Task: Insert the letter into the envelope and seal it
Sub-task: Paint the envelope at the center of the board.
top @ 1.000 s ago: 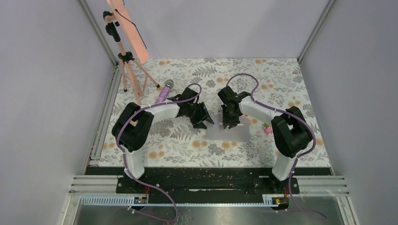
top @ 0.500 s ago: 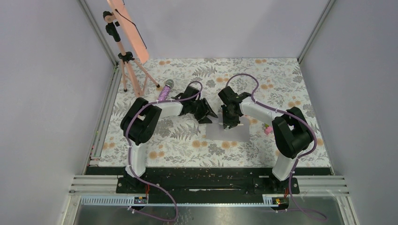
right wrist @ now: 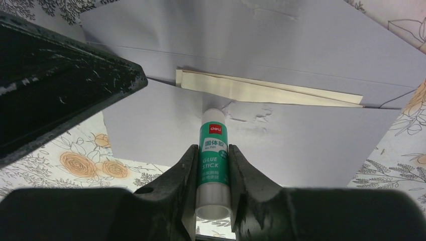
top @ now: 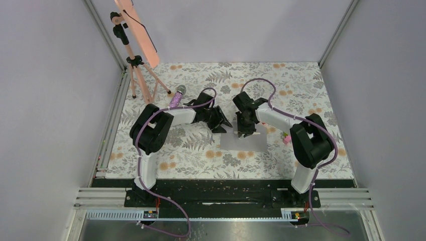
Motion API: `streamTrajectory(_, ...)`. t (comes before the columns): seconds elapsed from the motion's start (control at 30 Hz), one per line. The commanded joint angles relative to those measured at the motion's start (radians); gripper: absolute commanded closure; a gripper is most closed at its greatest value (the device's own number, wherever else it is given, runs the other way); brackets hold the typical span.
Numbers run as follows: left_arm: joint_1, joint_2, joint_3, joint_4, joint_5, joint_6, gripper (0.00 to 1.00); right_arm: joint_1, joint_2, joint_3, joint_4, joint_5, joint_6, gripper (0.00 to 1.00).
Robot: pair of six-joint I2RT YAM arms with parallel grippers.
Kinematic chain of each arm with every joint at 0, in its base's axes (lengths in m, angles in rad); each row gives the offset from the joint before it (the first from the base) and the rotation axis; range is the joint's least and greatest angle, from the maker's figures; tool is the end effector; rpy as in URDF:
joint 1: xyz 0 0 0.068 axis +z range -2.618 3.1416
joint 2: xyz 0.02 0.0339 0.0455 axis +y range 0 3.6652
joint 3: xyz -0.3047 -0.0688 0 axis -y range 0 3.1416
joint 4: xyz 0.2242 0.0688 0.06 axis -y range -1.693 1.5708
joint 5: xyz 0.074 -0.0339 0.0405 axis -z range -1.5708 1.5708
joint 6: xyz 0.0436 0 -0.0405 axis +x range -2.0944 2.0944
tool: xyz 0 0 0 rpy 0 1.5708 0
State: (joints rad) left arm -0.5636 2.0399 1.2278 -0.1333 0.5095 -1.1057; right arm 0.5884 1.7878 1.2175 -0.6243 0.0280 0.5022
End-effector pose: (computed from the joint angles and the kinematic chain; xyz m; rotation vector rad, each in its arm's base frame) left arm 0.3446 -0.2430 0.1730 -0.5324 2.8128 -1.1822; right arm 0.2917 0.1932 0.2312 -0.1130 2.7933 0.2425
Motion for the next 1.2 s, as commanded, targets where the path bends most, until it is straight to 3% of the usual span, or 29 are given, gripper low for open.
streamTrajectory(0.0,-0.002,0.003,-0.024,-0.071,-0.015,0.028,0.53,0.008,0.041,0.058,0.009,-0.023,0.008,1.0)
streamTrajectory(0.23,-0.005,-0.128,-0.039,-0.045,-0.026,0.037,0.53,0.007,0.057,0.048,0.0,-0.001,0.009,1.0)
streamTrajectory(0.6,-0.015,-0.049,-0.093,0.047,0.051,-0.026,0.54,0.007,0.062,0.049,-0.001,0.001,0.004,1.0)
streamTrajectory(0.8,-0.009,-0.007,-0.073,-0.07,-0.016,0.009,0.55,-0.014,0.038,0.019,-0.019,0.037,-0.018,1.0)
streamTrajectory(1.17,-0.007,-0.008,-0.087,-0.106,-0.03,0.02,0.55,-0.09,-0.032,-0.065,-0.07,0.105,-0.09,1.0)
